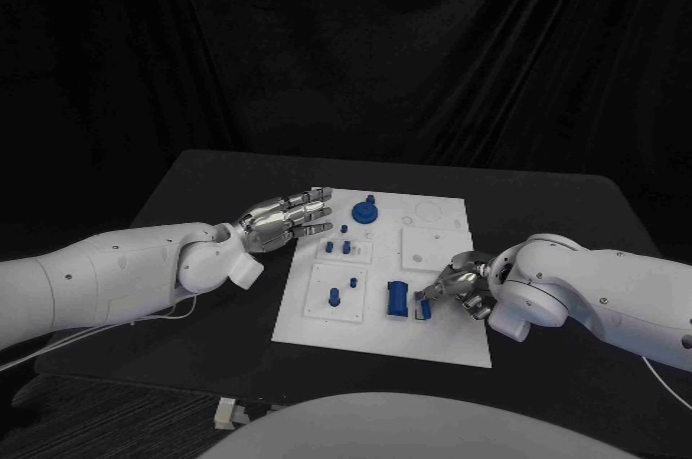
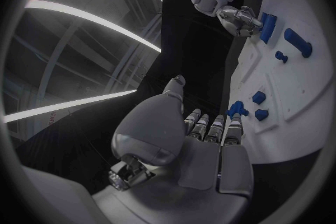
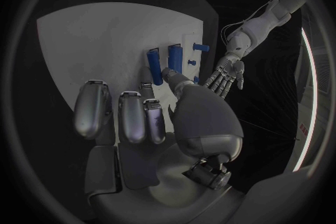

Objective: Assemble the parts on the task board

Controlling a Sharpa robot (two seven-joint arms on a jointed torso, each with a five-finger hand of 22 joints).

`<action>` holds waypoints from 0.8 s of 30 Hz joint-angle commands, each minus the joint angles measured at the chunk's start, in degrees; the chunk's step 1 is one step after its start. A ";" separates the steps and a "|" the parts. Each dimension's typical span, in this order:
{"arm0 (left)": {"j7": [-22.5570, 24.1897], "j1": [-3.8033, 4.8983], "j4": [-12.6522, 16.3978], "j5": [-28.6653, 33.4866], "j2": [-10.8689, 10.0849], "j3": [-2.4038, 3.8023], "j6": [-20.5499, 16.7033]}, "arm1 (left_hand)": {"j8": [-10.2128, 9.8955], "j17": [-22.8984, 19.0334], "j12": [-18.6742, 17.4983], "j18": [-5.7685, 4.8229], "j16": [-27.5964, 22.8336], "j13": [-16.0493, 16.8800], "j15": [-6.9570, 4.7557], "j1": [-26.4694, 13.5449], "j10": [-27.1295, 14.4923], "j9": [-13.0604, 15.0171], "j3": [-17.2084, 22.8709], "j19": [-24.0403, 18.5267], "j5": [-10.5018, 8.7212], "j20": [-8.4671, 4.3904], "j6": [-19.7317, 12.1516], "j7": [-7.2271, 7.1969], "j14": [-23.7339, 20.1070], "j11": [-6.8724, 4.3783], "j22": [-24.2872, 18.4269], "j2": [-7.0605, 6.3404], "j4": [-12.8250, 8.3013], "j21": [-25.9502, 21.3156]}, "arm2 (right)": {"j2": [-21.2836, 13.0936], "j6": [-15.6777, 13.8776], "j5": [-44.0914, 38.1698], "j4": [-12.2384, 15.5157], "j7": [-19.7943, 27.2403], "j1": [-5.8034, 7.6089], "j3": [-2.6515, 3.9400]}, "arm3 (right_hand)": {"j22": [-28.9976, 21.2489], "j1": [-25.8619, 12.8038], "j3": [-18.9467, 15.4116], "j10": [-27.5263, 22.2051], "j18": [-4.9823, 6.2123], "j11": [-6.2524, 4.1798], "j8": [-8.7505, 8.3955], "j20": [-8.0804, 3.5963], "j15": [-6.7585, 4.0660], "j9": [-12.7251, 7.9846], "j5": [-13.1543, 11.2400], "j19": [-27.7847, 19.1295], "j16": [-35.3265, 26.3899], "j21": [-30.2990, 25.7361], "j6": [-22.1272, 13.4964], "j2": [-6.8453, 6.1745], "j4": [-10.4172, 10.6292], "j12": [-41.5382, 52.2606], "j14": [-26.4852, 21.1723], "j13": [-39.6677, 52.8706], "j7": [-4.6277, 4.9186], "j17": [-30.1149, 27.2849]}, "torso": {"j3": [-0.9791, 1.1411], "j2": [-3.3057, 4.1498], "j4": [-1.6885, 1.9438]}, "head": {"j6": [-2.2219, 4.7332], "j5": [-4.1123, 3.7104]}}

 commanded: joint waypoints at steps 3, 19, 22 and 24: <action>0.45 -0.12 0.02 0.38 0.13 0.06 0.88 | 0.19 -0.09 0.09 0.24 -0.38 0.01 0.36 -0.14 -0.08 0.04 -0.06 -0.02 0.27 0.58 -0.01 0.37 -0.13 -0.03 0.03 0.48 -0.29 -0.03 | 0.10 1.47 -0.22 0.08 -1.07 -0.15 0.02 | 9.39 -0.63 -0.84 6.01 0.24 0.15 0.29 0.43 0.19 -0.18 -1.00 0.81 -0.21 -0.46 -0.54 -0.37 0.09 0.20 1.99 15.10 0.15 -0.20 | -0.02 0.02 0.00 | 0.00 0.11; 0.42 -0.20 -0.09 0.38 0.18 0.06 0.94 | 0.17 -0.09 0.09 0.23 -0.38 0.01 0.37 -0.15 -0.08 0.02 -0.05 -0.02 0.28 0.58 -0.07 0.34 -0.13 0.01 0.03 0.48 -0.31 -0.03 | 0.10 1.30 -0.23 0.11 -1.04 -0.15 0.02 | 9.24 -3.50 -3.55 6.01 0.35 0.15 1.14 0.56 0.26 -0.57 -2.15 0.66 -0.46 -0.98 -0.27 0.51 3.46 0.20 1.90 15.10 0.07 -0.75 | 0.00 0.03 0.00 | 0.00 0.23; 0.42 -0.22 -0.17 0.38 0.23 0.06 0.98 | 0.17 -0.09 0.09 0.23 -0.38 0.01 0.37 -0.15 -0.08 0.02 -0.05 -0.02 0.28 0.58 -0.07 0.34 -0.13 0.01 0.03 0.48 -0.31 -0.03 | 0.07 1.20 -0.23 0.12 -1.03 -0.15 0.02 | 9.24 -3.57 -4.06 6.01 0.37 -0.17 2.20 0.41 0.01 -0.12 -2.26 0.67 -0.47 -1.02 0.68 0.66 3.89 0.20 1.91 15.10 -0.33 -0.76 | 0.00 0.01 0.01 | 0.00 0.23; 0.42 -0.23 -0.20 0.38 0.25 0.06 0.99 | 0.17 -0.09 0.08 0.23 -0.38 0.01 0.38 -0.16 -0.09 0.02 -0.03 -0.02 0.30 0.58 -0.11 0.30 -0.13 0.06 0.02 0.50 -0.36 -0.03 | 0.05 1.12 -0.23 0.12 -1.02 -0.15 0.02 | 9.22 -3.44 -4.24 6.01 0.39 -0.34 2.77 0.30 -0.12 0.23 -2.28 0.66 -0.47 -1.06 1.01 0.71 3.96 0.20 1.91 15.10 -0.53 -0.78 | 0.00 0.01 0.01 | 0.00 0.23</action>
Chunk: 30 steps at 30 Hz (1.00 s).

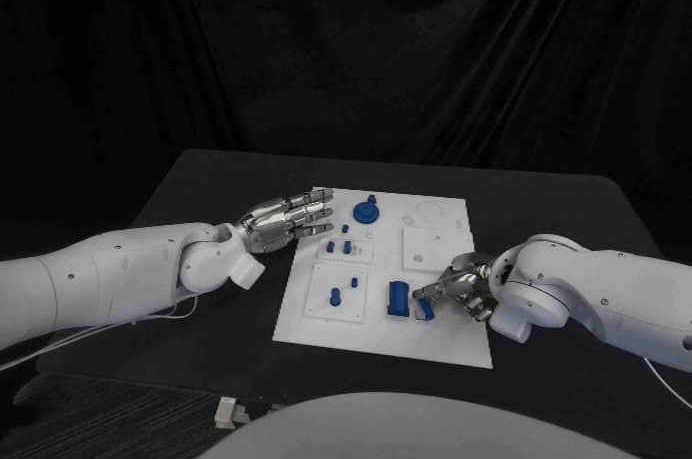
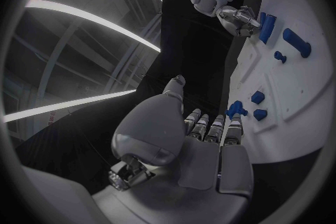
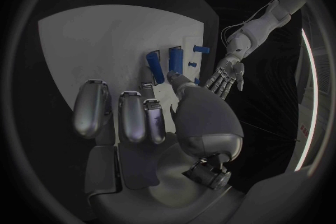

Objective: Assemble the parts on the task board

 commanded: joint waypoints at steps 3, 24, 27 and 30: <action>0.49 -0.10 0.00 0.38 0.15 0.06 0.82 | 0.17 -0.05 0.08 0.22 -0.38 0.01 0.38 -0.17 -0.09 0.03 -0.03 -0.02 0.30 0.58 -0.10 0.30 -0.12 0.07 0.02 0.51 -0.37 -0.03 | -0.08 0.18 -0.12 0.12 -0.71 -0.14 0.02 | 9.21 -0.38 -0.68 6.01 0.41 -0.62 1.79 -0.11 -0.36 1.26 -0.55 0.45 -0.23 -0.35 0.69 0.03 0.48 0.20 1.92 15.06 -0.36 -0.09 | 0.00 0.00 -0.02 | 0.00 0.08; 0.27 -0.17 -0.06 0.38 0.17 0.06 0.97 | 0.17 -0.05 0.10 0.21 -0.38 0.02 0.40 -0.17 -0.07 0.02 0.00 -0.02 0.34 0.59 -0.12 0.28 -0.12 0.11 0.02 0.55 -0.44 -0.03 | -1.15 -0.50 -2.50 0.95 -0.38 -0.10 0.02 | 9.06 -1.42 -3.95 6.01 0.50 -2.03 13.35 -1.24 -1.54 11.88 -2.13 0.43 -0.48 -1.10 -3.38 1.02 3.99 0.20 1.90 15.06 -1.95 -0.55 | 0.00 -0.03 -0.03 | 0.00 0.25; 0.29 -0.17 -0.04 0.38 0.10 0.06 0.92 | 0.17 -0.05 0.10 0.21 -0.38 0.02 0.41 -0.18 -0.07 0.03 0.01 0.00 0.35 0.59 -0.10 0.27 -0.12 0.12 0.06 0.55 -0.46 -0.01 | -2.43 -1.17 -2.56 1.95 0.02 0.25 0.03 | 9.06 -1.38 -4.33 6.01 0.50 -2.28 15.13 -1.41 -1.73 13.55 -2.37 0.47 -0.46 -1.11 -3.70 0.98 4.40 0.20 1.93 15.06 -2.24 -0.50 | -0.01 0.01 -0.02 | 0.00 0.23; 0.35 -0.18 0.00 0.38 -0.01 0.06 0.86 | 0.17 -0.05 0.10 0.21 -0.38 0.02 0.41 -0.18 -0.07 0.03 0.01 0.00 0.35 0.59 -0.10 0.27 -0.12 0.12 0.06 0.55 -0.46 -0.01 | -3.72 -1.54 -2.58 3.05 1.26 1.04 0.03 | 9.07 -1.35 -4.52 6.01 0.50 -2.42 16.06 -1.51 -1.85 14.43 -2.53 0.48 -0.41 -1.13 -3.83 0.98 4.67 0.20 1.95 15.06 -2.41 -0.39 | -0.01 -0.01 -0.03 | 0.00 0.32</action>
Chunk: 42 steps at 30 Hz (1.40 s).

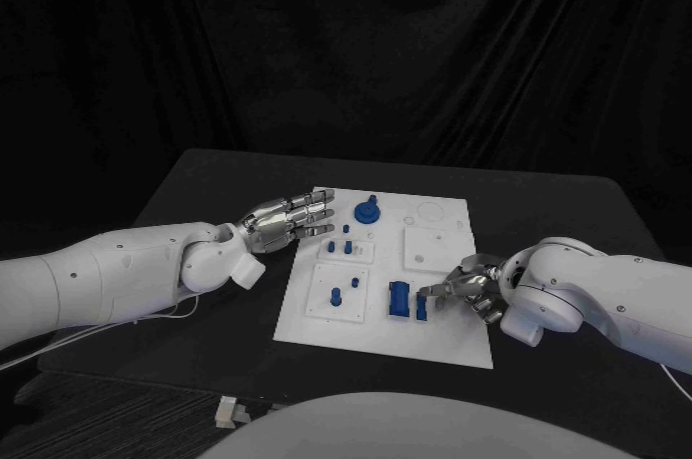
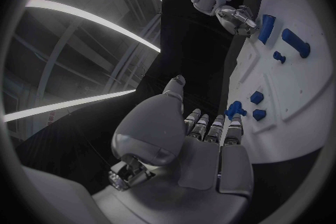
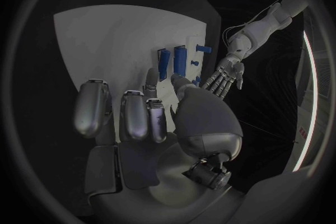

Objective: Assemble the parts on the task board

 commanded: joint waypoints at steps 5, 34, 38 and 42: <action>0.63 -0.09 0.22 0.38 -0.20 0.06 0.55 | 0.17 -0.08 0.13 0.21 -0.38 0.03 0.42 -0.18 -0.05 0.03 0.01 0.22 0.35 0.39 -0.11 0.25 -0.12 0.14 0.09 0.54 -0.48 0.00 | -3.38 -3.38 -3.31 3.94 5.56 1.76 0.05 | 9.32 4.76 1.11 5.99 0.34 -0.66 1.01 -0.74 -0.66 1.29 0.69 0.94 0.39 0.63 -1.52 -0.64 -2.91 0.20 2.36 15.08 -0.29 1.21 | 0.02 0.01 0.00 | 0.00 0.13; 0.62 -0.13 0.18 0.38 0.00 0.06 0.88 | 0.19 -0.08 0.14 0.21 -0.38 0.04 0.44 -0.19 -0.04 0.04 0.01 0.21 0.38 0.41 -0.07 0.22 -0.12 0.21 0.06 0.52 -0.56 -0.01 | -2.57 0.96 -27.54 6.34 4.47 -1.54 0.03 | 9.43 12.33 -3.53 5.99 0.26 -2.72 33.35 -2.18 -2.25 32.33 -9.75 1.03 0.19 0.81 9.83 -2.85 -3.82 0.20 2.21 15.08 -2.80 0.88 | 0.01 0.07 -0.01 | 0.00 0.02; 0.62 -0.15 0.18 0.38 -0.01 0.06 0.92 | 0.19 -0.08 0.15 0.20 -0.38 0.04 0.46 -0.19 -0.03 0.04 0.02 0.20 0.39 0.42 -0.08 0.19 -0.12 0.27 0.05 0.53 -0.60 -0.02 | -2.19 0.68 -27.64 5.87 4.37 -1.80 0.03 | 9.42 12.29 -3.55 5.99 0.27 -2.75 33.65 -2.20 -2.27 32.62 -9.74 1.02 0.18 0.77 10.19 -2.79 -3.72 0.20 2.21 15.08 -2.83 0.87 | 0.00 0.05 0.01 | 0.00 0.03; 0.63 -0.17 0.18 0.38 -0.01 0.06 0.94 | 0.19 -0.08 0.15 0.20 -0.38 0.04 0.46 -0.19 -0.03 0.04 0.02 0.20 0.39 0.42 -0.08 0.19 -0.12 0.27 0.05 0.53 -0.60 -0.02 | -1.91 0.37 -27.68 5.50 4.31 -2.01 0.03 | 9.41 11.97 -3.60 5.99 0.28 -2.83 33.65 -2.27 -2.34 32.80 -9.54 1.01 0.16 0.72 9.98 -2.47 -3.20 0.20 2.20 15.08 -2.92 0.84 | -0.01 0.05 0.02 | 0.00 0.07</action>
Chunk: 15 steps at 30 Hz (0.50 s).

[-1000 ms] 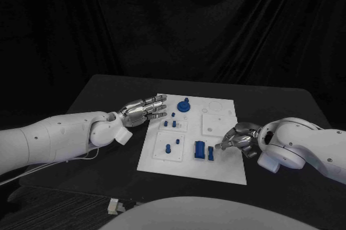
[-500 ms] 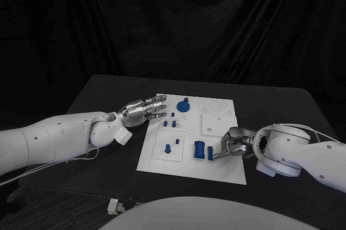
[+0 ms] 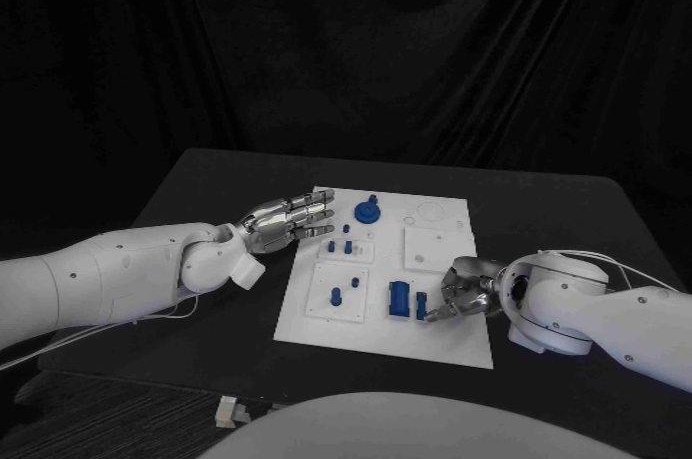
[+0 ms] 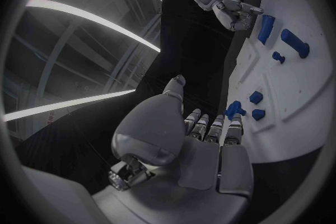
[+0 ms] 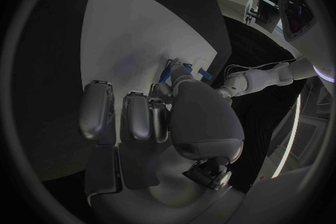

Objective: Assemble the parts on the task board

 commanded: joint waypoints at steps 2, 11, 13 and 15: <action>0.66 -0.10 0.11 0.38 0.09 0.06 0.81 | 0.19 -0.05 0.15 0.20 -0.39 0.04 0.46 -0.19 -0.03 0.05 0.03 -0.01 0.39 0.21 -0.08 0.19 -0.12 0.27 0.05 0.53 -0.28 -0.01 | 0.27 -0.27 -1.30 -0.34 -0.83 -0.34 0.01 | 9.36 -0.49 0.01 5.99 0.28 -0.60 0.14 -0.35 -0.35 0.02 -0.08 0.91 -0.13 0.13 0.18 0.48 0.45 0.20 2.16 15.09 -0.08 -0.10 | 0.00 -0.04 0.04 | 0.00 0.01; 0.64 -0.16 0.05 0.38 0.17 0.06 0.88 | 0.19 -0.05 0.15 0.20 -0.39 0.04 0.46 -0.19 -0.03 0.05 0.03 -0.01 0.39 0.21 -0.08 0.19 -0.12 0.27 0.05 0.53 -0.28 -0.01 | 0.83 -1.47 -1.31 -0.84 -0.67 -0.55 0.01 | 9.34 -1.73 -0.40 5.99 0.30 -0.72 0.02 -0.47 -0.46 0.39 0.25 0.90 -0.15 0.03 -0.09 1.00 1.75 0.20 2.16 15.09 -0.20 -0.14 | -0.01 -0.04 0.03 | 0.00 0.05; 0.64 -0.18 0.04 0.38 0.18 0.06 0.92 | 0.19 -0.05 0.15 0.20 -0.39 0.04 0.46 -0.19 -0.03 0.05 0.03 -0.01 0.39 0.21 -0.08 0.19 -0.12 0.27 0.05 0.53 -0.28 -0.01 | 0.96 -1.55 -1.31 -0.96 -0.70 -0.57 0.01 | 9.33 -2.06 -0.48 5.99 0.30 -0.74 -0.13 -0.49 -0.48 0.40 0.37 0.90 -0.16 0.00 -0.28 1.19 2.08 0.20 2.16 15.09 -0.23 -0.16 | -0.01 -0.04 0.03 | 0.00 0.03; 0.64 -0.20 0.03 0.38 0.17 0.06 0.94 | 0.20 -0.05 0.14 0.18 -0.39 0.03 0.50 -0.19 -0.04 0.05 0.07 0.00 0.43 0.23 -0.07 0.21 -0.12 0.34 0.04 0.56 -0.36 -0.01 | 1.08 -1.55 -1.31 -1.09 -0.78 -0.58 0.01 | 9.32 -2.25 -0.51 5.99 0.31 -0.76 -0.30 -0.50 -0.49 0.34 0.50 0.89 -0.16 -0.04 -0.49 1.37 2.29 0.20 2.16 15.09 -0.24 -0.18 | 0.00 -0.03 0.01 | 0.00 0.08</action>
